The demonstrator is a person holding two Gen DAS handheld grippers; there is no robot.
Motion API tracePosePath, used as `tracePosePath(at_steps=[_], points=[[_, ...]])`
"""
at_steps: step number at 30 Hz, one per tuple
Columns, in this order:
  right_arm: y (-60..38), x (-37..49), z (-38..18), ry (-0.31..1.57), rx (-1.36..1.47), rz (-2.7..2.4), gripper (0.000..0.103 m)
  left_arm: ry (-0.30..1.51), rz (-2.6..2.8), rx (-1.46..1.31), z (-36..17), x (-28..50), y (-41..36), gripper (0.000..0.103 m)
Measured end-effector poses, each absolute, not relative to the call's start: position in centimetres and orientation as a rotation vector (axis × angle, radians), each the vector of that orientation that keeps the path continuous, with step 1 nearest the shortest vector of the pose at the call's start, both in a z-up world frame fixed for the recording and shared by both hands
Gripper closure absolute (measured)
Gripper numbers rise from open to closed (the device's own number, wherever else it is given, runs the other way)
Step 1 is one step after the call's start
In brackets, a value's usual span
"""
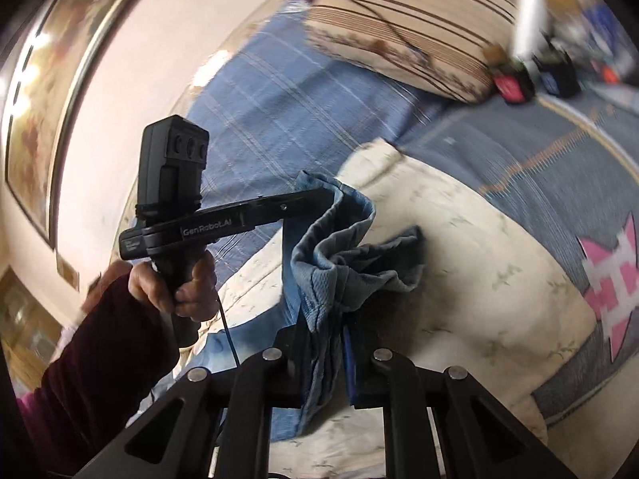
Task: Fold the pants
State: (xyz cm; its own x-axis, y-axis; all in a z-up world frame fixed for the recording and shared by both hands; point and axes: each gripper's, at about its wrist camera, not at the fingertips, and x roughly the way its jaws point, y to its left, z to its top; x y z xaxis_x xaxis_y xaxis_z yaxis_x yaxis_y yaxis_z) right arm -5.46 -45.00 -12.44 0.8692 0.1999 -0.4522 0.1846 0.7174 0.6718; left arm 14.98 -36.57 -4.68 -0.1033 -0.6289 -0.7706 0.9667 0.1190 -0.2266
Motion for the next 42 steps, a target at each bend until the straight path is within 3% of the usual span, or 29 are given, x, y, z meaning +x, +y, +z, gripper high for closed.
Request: tracePosePath(at_steps=[10, 18, 25, 30, 32, 36, 42], points=[[-37.5, -3.6, -7.6, 0.537, 0.592, 0.099, 0.09, 0.803, -1.429, 0.367, -1.3, 16.0, -26.9, 0.094], [-30.1, -0.9, -7.4, 0.623, 0.469, 0.193, 0.09, 0.834, -1.325, 0.271, -3.6, 17.6, -16.7, 0.094], [-23.7, 2.8, -11.5, 0.817, 0.358, 0.248, 0.088, 1.016, -1.061, 0.307, -10.9, 19.4, -9.3, 0.084], [-21.4, 4.9, -16.2, 1.055, 0.304, 0.278, 0.086, 1.12, -0.911, 0.199, -12.9, 20.7, -5.6, 0.084], [-21.5, 4.2, -15.4, 1.048, 0.281, 0.305, 0.087, 1.095, -0.901, 0.168, -12.2, 20.1, -4.9, 0.079], [-23.6, 2.1, -13.0, 1.0, 0.307, 0.417, 0.086, 1.145, -0.925, 0.114, -11.8, 18.4, -5.1, 0.034], [-29.3, -0.5, -10.9, 0.945, 0.423, 0.379, 0.086, 1.291, -0.872, -0.039, -13.3, 19.1, -6.8, 0.032]])
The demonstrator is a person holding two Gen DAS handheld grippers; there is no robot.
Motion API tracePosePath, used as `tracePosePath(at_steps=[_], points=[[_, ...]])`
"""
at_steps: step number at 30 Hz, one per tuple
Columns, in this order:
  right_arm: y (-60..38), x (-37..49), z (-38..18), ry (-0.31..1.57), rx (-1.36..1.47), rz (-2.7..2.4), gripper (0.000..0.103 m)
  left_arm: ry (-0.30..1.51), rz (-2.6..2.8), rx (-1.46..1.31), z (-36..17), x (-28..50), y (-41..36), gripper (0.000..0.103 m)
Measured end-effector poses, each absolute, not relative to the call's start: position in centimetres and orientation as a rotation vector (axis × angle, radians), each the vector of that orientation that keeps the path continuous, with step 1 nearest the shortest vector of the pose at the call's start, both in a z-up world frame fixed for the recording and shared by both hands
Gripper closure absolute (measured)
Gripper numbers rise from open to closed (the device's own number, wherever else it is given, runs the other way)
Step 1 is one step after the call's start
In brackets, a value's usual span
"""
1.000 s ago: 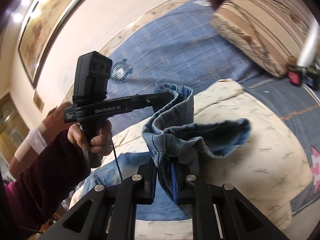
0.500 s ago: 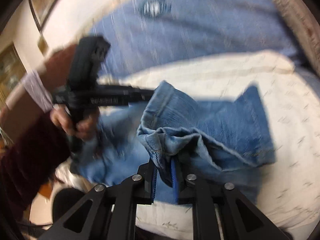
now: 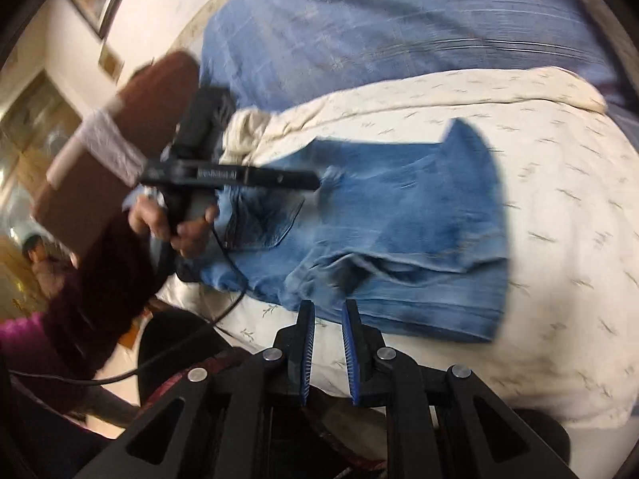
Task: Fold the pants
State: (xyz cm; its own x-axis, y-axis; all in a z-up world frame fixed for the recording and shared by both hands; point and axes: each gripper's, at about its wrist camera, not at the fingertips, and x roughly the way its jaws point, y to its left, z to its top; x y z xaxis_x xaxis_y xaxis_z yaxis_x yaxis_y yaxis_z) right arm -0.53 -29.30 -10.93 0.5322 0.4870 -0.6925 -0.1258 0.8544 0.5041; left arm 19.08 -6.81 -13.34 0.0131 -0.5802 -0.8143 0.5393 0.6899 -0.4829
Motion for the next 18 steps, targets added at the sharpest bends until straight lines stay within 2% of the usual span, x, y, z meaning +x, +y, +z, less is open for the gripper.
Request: tracePosePath(at_steps=[2, 5, 8, 10, 12, 13, 18], points=[[-30.1, -0.8, -10.7, 0.945, 0.43, 0.31, 0.083, 1.334, -0.855, -0.118, -14.0, 20.0, -6.9, 0.032], [-32.7, -0.2, -11.7, 0.951, 0.505, 0.215, 0.083, 1.345, -0.866, -0.226, -14.1, 20.6, -7.0, 0.032], [-34.0, 0.8, -12.2, 0.936, 0.526, 0.173, 0.083, 1.378, -0.848, -0.231, -14.8, 20.9, -7.8, 0.036], [-33.7, 2.3, -12.7, 0.951, 0.496, 0.168, 0.083, 1.403, -0.815, -0.183, -15.4, 21.0, -8.8, 0.065], [-33.4, 3.6, -13.3, 0.96, 0.493, 0.176, 0.083, 1.389, -0.809, -0.164, -15.3, 21.0, -9.4, 0.076], [-33.6, 3.7, -13.5, 0.964, 0.496, 0.178, 0.083, 1.37, -0.816, -0.161, -15.0, 20.9, -9.5, 0.084], [-32.8, 4.4, -14.1, 0.997, 0.457, 0.193, 0.083, 1.276, -0.877, -0.11, -12.5, 20.5, -10.5, 0.092]])
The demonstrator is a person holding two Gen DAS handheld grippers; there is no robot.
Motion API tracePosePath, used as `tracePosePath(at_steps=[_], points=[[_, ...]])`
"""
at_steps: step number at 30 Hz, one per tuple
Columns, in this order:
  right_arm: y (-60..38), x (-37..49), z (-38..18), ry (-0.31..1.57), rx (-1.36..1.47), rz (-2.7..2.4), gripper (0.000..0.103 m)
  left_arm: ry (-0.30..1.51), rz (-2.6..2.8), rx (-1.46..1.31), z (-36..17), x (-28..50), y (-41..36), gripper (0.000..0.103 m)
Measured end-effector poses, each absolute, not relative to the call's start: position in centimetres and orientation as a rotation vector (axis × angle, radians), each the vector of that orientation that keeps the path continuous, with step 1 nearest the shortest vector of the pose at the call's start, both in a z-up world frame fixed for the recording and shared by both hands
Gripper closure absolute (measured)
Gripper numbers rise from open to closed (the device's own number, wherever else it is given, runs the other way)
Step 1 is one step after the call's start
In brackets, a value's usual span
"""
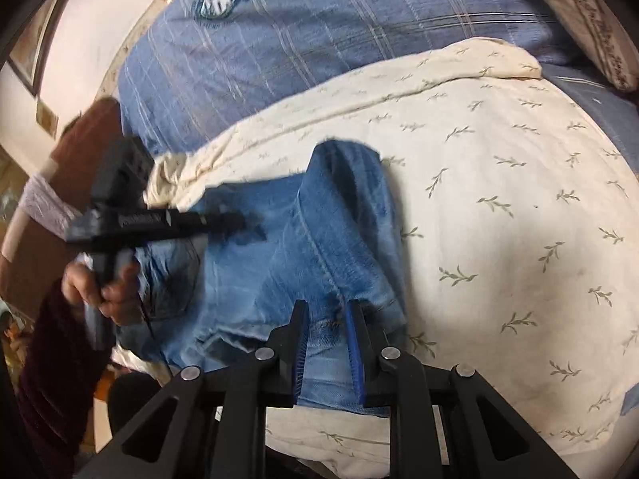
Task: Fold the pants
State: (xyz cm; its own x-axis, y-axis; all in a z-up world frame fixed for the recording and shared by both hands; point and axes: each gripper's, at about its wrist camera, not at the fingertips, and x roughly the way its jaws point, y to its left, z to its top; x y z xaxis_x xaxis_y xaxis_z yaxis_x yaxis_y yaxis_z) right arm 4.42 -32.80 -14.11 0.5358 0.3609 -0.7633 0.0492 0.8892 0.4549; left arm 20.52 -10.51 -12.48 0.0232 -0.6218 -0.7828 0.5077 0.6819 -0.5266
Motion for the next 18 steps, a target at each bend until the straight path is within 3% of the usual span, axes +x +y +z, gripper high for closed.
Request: tracePosePath(at_steps=[4, 6, 7, 8, 13, 18], points=[[-34.9, 2.6, -12.0, 0.863, 0.513, 0.209, 0.083, 1.121, -0.879, 0.029, -9.9, 20.1, -12.2, 0.091], [-35.7, 2.1, -11.6, 0.818, 0.549, 0.215, 0.063, 1.127, -0.834, 0.099, -10.7, 20.3, -12.6, 0.089], [-36.0, 1.9, -11.6, 0.808, 0.568, 0.213, 0.028, 1.163, -0.786, 0.118, -11.6, 20.5, -12.4, 0.083], [-36.4, 1.6, -11.7, 0.785, 0.604, 0.202, 0.017, 1.212, -0.728, 0.118, -12.8, 20.7, -11.9, 0.082], [-37.6, 1.9, -12.5, 0.788, 0.617, 0.18, 0.019, 1.207, -0.712, -0.015, -12.8, 19.6, -9.3, 0.075], [-36.8, 4.4, -14.1, 0.894, 0.609, 0.24, 0.039, 1.186, -0.746, -0.081, -11.8, 16.3, -8.1, 0.072]])
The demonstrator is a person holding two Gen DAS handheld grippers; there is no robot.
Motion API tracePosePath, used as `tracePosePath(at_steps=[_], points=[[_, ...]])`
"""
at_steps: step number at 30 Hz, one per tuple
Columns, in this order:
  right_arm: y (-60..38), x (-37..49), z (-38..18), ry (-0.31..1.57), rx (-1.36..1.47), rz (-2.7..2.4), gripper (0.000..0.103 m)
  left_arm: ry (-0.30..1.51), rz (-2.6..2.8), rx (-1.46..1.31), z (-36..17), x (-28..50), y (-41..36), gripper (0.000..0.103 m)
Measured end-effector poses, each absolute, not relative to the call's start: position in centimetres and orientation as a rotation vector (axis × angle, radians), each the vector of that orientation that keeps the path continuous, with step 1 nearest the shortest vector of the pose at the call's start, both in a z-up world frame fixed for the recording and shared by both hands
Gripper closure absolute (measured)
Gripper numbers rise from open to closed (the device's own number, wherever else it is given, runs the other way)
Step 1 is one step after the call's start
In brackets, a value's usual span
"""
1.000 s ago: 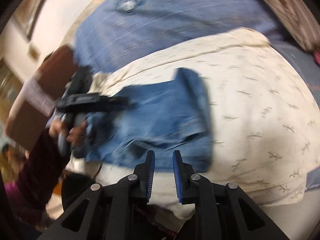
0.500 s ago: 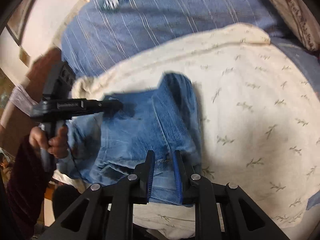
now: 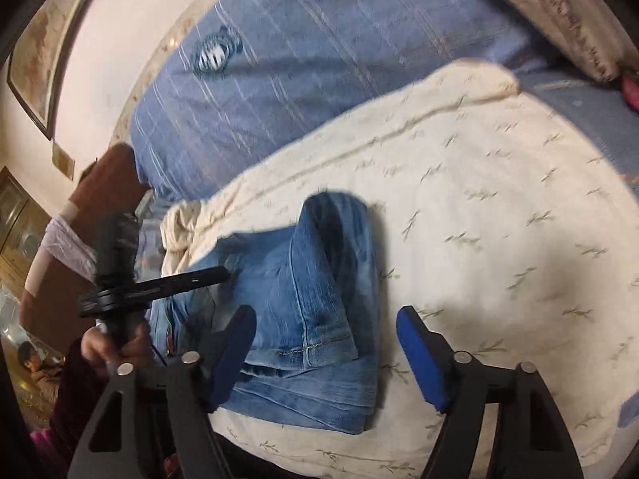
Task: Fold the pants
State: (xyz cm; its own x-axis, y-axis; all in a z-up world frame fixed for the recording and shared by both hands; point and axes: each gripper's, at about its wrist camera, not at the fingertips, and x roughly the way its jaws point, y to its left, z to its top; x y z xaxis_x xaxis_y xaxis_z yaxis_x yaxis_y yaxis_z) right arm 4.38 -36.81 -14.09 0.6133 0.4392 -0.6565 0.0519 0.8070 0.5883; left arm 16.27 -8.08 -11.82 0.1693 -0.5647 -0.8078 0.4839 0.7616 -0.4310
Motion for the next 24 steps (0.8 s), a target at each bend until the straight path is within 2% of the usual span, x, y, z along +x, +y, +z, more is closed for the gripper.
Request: tracePosePath(at_steps=[1, 2, 4, 7, 9, 10, 11, 14, 15, 16, 18, 21, 24], points=[[-36.2, 5.1, -14.6, 0.932, 0.592, 0.255, 0.051, 1.181, -0.764, -0.093, -11.9, 15.5, -7.9, 0.072], [-35.6, 5.5, -15.0, 0.96, 0.57, 0.26, 0.067, 1.168, -0.791, -0.1, -11.8, 14.5, -8.0, 0.072], [-34.8, 6.1, -15.6, 1.005, 0.525, 0.256, 0.08, 1.136, -0.86, -0.091, -11.5, 12.7, -8.7, 0.071], [-35.0, 6.6, -15.0, 1.005, 0.564, 0.28, 0.09, 1.022, -0.968, -0.019, -10.3, 9.4, -9.9, 0.071], [-35.6, 6.8, -13.8, 0.97, 0.612, 0.301, 0.091, 0.95, -1.014, 0.001, -9.7, 8.0, -10.0, 0.069], [-35.9, 7.1, -13.4, 0.962, 0.635, 0.311, 0.091, 0.929, -1.016, 0.005, -9.7, 7.6, -10.1, 0.061], [-36.0, 7.4, -12.9, 0.957, 0.656, 0.325, 0.092, 0.915, -1.004, 0.013, -9.8, 7.4, -10.1, 0.057], [-35.6, 9.0, -11.5, 0.958, 0.663, 0.344, 0.092, 0.894, -1.019, 0.015, -9.9, 6.6, -10.0, 0.055], [-35.1, 9.7, -11.1, 0.964, 0.658, 0.352, 0.092, 0.877, -1.037, -0.013, -9.6, 6.1, -9.5, 0.049], [-34.8, 10.2, -10.9, 0.969, 0.656, 0.359, 0.092, 0.862, -1.039, -0.032, -9.6, 5.8, -9.3, 0.035], [-33.4, 11.6, -10.3, 0.978, 0.653, 0.388, 0.092, 0.828, -0.999, -0.034, -9.6, 5.3, -8.8, 0.02], [-31.0, 13.8, -9.6, 0.993, 0.624, 0.421, 0.092, 0.825, -0.868, 0.021, -10.6, 6.1, -9.0, 0.02], [-28.9, 15.8, -10.0, 1.021, 0.614, 0.43, 0.092, 0.932, -0.813, 0.013, -12.9, 7.9, -9.5, 0.022]])
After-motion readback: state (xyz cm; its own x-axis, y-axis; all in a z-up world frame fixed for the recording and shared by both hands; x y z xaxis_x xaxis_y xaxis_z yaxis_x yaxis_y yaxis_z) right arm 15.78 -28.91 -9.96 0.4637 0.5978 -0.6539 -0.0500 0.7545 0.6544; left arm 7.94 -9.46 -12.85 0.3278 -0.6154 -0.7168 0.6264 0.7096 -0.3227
